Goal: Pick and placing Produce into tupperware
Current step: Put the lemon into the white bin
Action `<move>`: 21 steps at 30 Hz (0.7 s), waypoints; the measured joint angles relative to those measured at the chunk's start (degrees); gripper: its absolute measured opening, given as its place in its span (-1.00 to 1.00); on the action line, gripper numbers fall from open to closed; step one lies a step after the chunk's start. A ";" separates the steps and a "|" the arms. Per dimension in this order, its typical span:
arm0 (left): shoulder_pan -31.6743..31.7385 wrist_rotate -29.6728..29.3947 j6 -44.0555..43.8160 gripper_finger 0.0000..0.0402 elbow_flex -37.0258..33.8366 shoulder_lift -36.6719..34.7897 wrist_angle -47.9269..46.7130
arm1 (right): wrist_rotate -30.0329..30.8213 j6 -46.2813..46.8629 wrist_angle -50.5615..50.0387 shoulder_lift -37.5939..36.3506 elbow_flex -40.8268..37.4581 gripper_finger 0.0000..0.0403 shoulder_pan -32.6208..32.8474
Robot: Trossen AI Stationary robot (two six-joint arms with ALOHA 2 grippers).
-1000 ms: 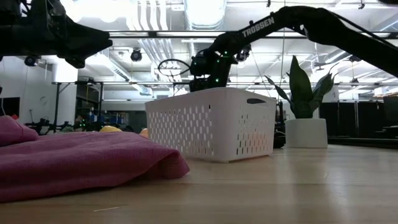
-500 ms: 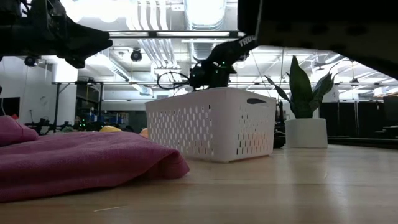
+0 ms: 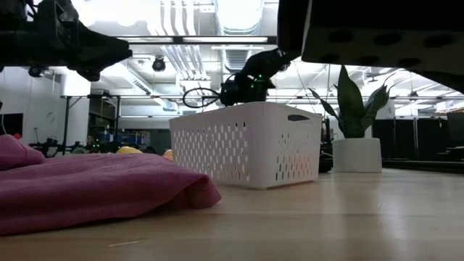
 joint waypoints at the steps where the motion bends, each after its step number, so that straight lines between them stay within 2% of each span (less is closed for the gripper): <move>1: 0.00 -0.02 0.00 -0.29 0.00 0.07 0.02 | 0.00 0.00 -0.02 0.00 0.00 0.46 0.02; 6: 0.00 0.00 -0.02 -0.29 0.00 0.10 0.02 | -0.01 -0.40 0.02 -0.02 -0.69 0.16 0.02; 11: 0.02 0.00 -0.02 -0.29 0.00 0.10 0.02 | -0.02 -0.42 0.13 -0.09 -1.72 -0.04 0.02; 14: 0.02 0.00 -0.02 -0.29 0.00 0.08 0.02 | -0.02 -0.42 0.17 -0.17 -1.95 -0.09 0.02; 21: 0.02 0.00 -0.02 -0.29 0.00 0.08 0.02 | 0.00 -0.42 -0.96 -0.24 -1.43 -0.07 0.04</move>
